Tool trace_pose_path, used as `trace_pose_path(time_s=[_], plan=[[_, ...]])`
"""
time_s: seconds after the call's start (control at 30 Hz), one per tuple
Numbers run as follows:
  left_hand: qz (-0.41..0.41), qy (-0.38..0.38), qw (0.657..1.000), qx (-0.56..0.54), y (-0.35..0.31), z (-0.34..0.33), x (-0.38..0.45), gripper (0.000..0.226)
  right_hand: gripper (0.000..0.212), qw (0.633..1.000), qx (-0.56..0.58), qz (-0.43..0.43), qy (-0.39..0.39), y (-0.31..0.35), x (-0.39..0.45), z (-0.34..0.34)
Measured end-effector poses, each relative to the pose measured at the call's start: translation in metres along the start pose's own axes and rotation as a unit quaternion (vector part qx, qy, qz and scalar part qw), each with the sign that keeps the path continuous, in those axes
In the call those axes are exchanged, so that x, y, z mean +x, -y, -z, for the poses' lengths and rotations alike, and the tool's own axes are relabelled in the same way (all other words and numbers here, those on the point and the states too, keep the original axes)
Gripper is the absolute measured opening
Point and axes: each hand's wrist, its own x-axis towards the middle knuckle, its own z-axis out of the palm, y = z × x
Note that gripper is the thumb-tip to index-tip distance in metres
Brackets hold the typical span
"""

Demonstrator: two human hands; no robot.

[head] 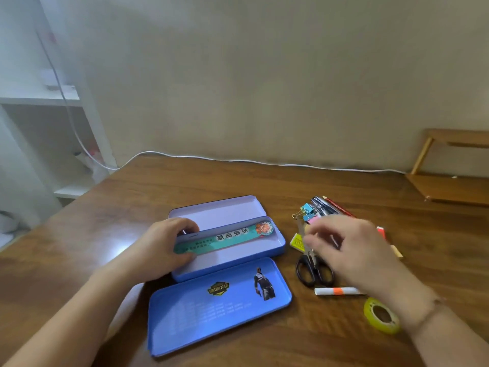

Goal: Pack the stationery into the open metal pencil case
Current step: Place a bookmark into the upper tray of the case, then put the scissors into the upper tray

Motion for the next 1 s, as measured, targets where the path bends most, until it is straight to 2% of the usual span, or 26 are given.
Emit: trace_pose_path(time_s=[0.1, 0.17, 0.23, 0.33, 0.4, 0.57, 0.63, 0.7, 0.77, 0.87, 0.93, 1.0], plan=[[0.018, 0.007, 1.0, 0.007, -0.005, 0.003, 0.006, 0.033, 0.016, 0.987, -0.068, -0.146, 0.019, -0.034, 0.002, 0.017], [0.048, 0.003, 0.999, 0.008, -0.009, 0.003, 0.011, 0.036, 0.016, 0.978, -0.069, -0.192, 0.04, -0.038, 0.0, 0.014], [0.066, 0.008, 0.997, 0.027, -0.014, 0.0, 0.015, 0.041, 0.024, 0.972, -0.085, -0.213, 0.062, -0.029, 0.0, 0.004], [0.064, 0.013, 0.998, 0.022, -0.016, -0.01, 0.014, 0.042, 0.051, 0.949, -0.204, -0.215, 0.111, -0.009, 0.003, -0.012], [0.058, -0.01, 0.998, -0.01, -0.01, -0.015, 0.01, 0.038, 0.054, 0.939, -0.233, -0.215, 0.134, -0.002, 0.005, -0.017], [0.056, -0.092, 0.985, -0.135, 0.007, -0.019, 0.004, 0.025, 0.048, 0.943, -0.15, -0.259, 0.145, 0.0, 0.006, -0.019], [0.05, -0.133, 0.98, -0.143, 0.009, -0.019, 0.004, 0.022, 0.043, 0.947, -0.046, -0.289, 0.135, -0.004, 0.007, -0.014], [0.015, -0.179, 0.976, -0.124, 0.006, -0.016, 0.004, 0.016, 0.04, 0.941, 0.072, -0.316, 0.094, -0.005, 0.01, -0.009], [-0.027, -0.195, 0.974, -0.109, -0.003, -0.013, 0.002, 0.017, 0.036, 0.945, 0.082, -0.305, 0.085, -0.001, 0.008, -0.008], [-0.067, -0.19, 0.978, -0.062, -0.008, -0.017, 0.002, 0.021, 0.021, 0.965, -0.091, -0.229, 0.088, -0.002, 0.006, -0.01], [-0.04, -0.201, 0.976, -0.076, -0.005, -0.016, 0.002, 0.015, 0.013, 0.972, -0.092, -0.202, 0.084, -0.001, 0.006, -0.001], [-0.013, -0.209, 0.972, -0.11, -0.003, -0.016, 0.001, 0.017, 0.017, 0.972, -0.077, -0.187, 0.123, 0.005, 0.004, 0.003]])
